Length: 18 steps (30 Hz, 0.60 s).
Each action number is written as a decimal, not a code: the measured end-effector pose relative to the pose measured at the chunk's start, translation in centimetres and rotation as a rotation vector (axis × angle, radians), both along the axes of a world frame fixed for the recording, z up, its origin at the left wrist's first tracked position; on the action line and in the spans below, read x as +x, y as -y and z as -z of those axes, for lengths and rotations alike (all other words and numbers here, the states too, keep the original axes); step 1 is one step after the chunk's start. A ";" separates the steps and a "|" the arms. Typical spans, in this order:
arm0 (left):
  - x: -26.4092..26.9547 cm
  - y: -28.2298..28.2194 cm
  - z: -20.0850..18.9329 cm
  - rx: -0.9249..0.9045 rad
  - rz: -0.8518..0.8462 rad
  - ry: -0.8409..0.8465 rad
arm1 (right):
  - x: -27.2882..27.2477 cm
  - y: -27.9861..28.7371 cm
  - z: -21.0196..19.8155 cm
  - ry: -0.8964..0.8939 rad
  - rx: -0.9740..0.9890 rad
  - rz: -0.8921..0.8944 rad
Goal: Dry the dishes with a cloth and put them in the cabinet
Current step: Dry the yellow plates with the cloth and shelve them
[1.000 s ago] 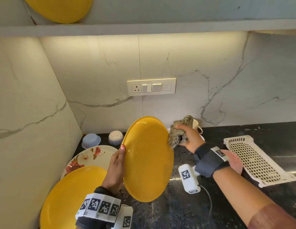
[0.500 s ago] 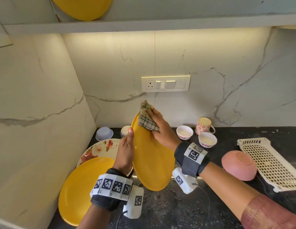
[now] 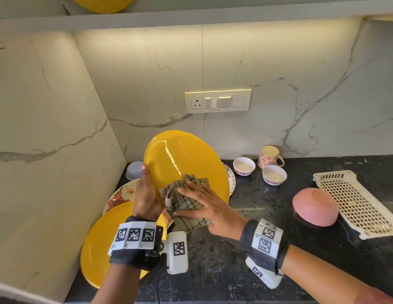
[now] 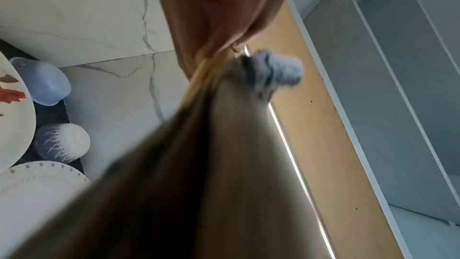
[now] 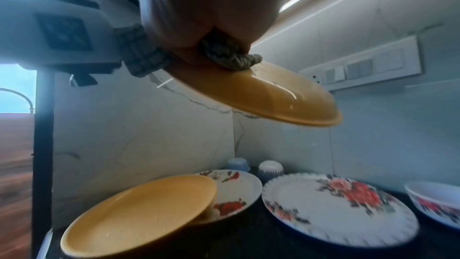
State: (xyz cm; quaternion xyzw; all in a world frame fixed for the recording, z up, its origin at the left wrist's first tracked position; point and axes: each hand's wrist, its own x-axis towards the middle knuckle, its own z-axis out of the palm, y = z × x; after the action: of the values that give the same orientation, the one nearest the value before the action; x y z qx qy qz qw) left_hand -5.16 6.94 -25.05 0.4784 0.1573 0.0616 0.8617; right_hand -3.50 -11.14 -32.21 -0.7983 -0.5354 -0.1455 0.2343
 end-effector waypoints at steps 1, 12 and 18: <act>-0.2 0.0 0.0 0.007 -0.032 0.002 | -0.3 0.7 0.7 -0.008 -0.003 0.010; -1.4 -0.3 0.0 0.102 -0.120 -0.027 | -0.9 6.4 5.1 -0.887 0.591 0.249; -2.9 3.3 0.0 0.134 -0.048 0.024 | 2.5 4.7 0.4 -1.092 0.750 0.449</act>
State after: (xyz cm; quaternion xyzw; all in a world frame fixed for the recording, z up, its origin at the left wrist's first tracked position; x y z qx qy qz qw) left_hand -8.08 3.62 -25.07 0.5303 0.1541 0.0985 0.8279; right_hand -0.98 -15.80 -32.56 -0.7137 -0.0769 0.0564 0.6939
